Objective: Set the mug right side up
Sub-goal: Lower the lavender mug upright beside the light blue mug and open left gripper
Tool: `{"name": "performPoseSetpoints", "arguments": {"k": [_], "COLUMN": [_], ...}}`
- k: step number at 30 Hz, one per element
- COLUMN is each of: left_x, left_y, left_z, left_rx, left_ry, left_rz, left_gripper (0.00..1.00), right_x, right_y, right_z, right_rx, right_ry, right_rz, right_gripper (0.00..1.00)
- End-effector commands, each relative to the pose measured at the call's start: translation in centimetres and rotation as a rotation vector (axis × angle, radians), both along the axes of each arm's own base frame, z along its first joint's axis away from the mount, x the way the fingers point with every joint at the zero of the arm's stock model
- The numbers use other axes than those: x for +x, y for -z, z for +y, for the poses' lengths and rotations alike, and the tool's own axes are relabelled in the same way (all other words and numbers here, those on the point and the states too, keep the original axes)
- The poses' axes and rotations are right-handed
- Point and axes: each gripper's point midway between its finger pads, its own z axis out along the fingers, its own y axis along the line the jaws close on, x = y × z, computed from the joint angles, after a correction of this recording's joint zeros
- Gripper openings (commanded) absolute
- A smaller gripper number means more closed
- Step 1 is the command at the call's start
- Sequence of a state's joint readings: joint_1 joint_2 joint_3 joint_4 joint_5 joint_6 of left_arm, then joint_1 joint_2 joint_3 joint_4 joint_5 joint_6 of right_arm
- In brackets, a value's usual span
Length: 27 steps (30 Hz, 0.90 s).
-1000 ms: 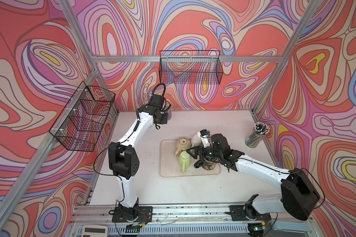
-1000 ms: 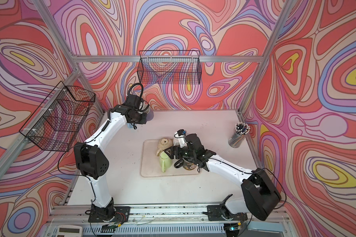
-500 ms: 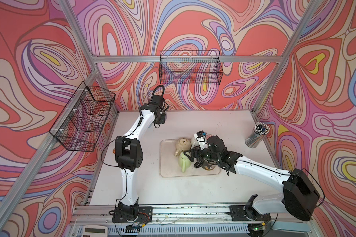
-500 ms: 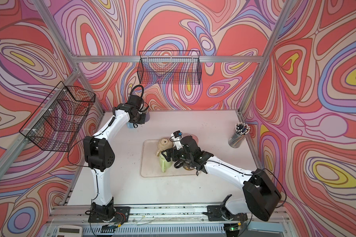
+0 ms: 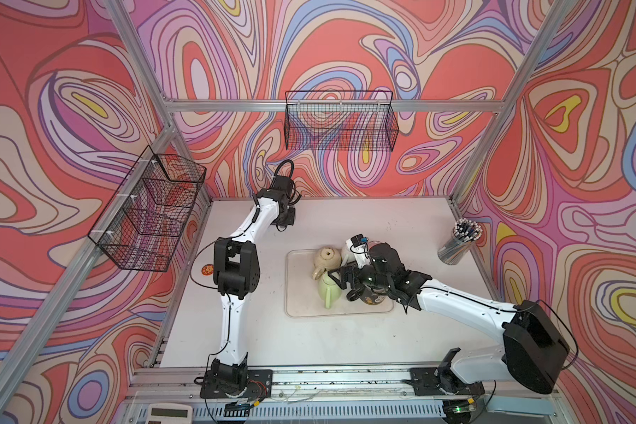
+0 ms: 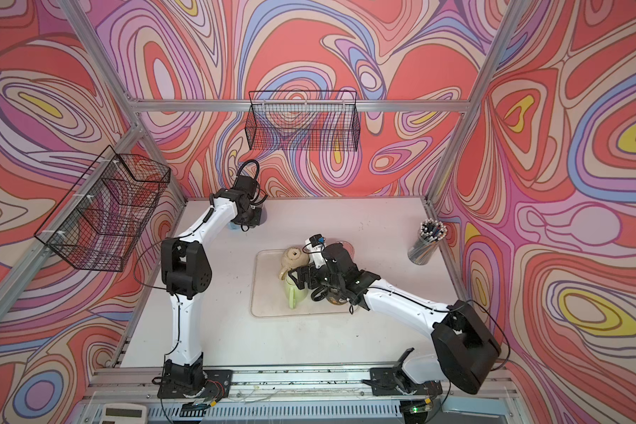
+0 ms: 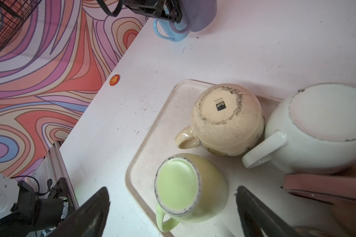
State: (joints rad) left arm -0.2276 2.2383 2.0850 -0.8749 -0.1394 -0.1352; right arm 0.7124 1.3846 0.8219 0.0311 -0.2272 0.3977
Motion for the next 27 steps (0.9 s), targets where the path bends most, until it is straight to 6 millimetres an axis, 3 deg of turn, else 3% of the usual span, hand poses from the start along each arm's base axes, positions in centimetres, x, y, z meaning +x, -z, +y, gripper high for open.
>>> {"name": "performPoseSetpoints", "arguments": {"k": [1, 13, 27], "left_x": [2.0, 2.9, 2.9], "left_y": [-1.8, 0.4, 1.7], "left_z": [0.9, 1.7, 2.1], "left_rx": [-0.010, -0.008, 0.022], "left_ry": [-0.035, -0.054, -0.064], "left_rz": [-0.078, -0.041, -0.017], "left_gripper": [0.00, 0.00, 0.00], "right_x": [0.5, 0.6, 0.4], "right_y": [-0.1, 0.5, 0.4], "right_z": [0.5, 0.9, 1.1], "right_rx": [0.006, 0.002, 0.011], "right_ry": [-0.002, -0.012, -0.024], "right_rz": [-0.007, 0.012, 0.016], "right_gripper": [0.98, 0.98, 0.98]}}
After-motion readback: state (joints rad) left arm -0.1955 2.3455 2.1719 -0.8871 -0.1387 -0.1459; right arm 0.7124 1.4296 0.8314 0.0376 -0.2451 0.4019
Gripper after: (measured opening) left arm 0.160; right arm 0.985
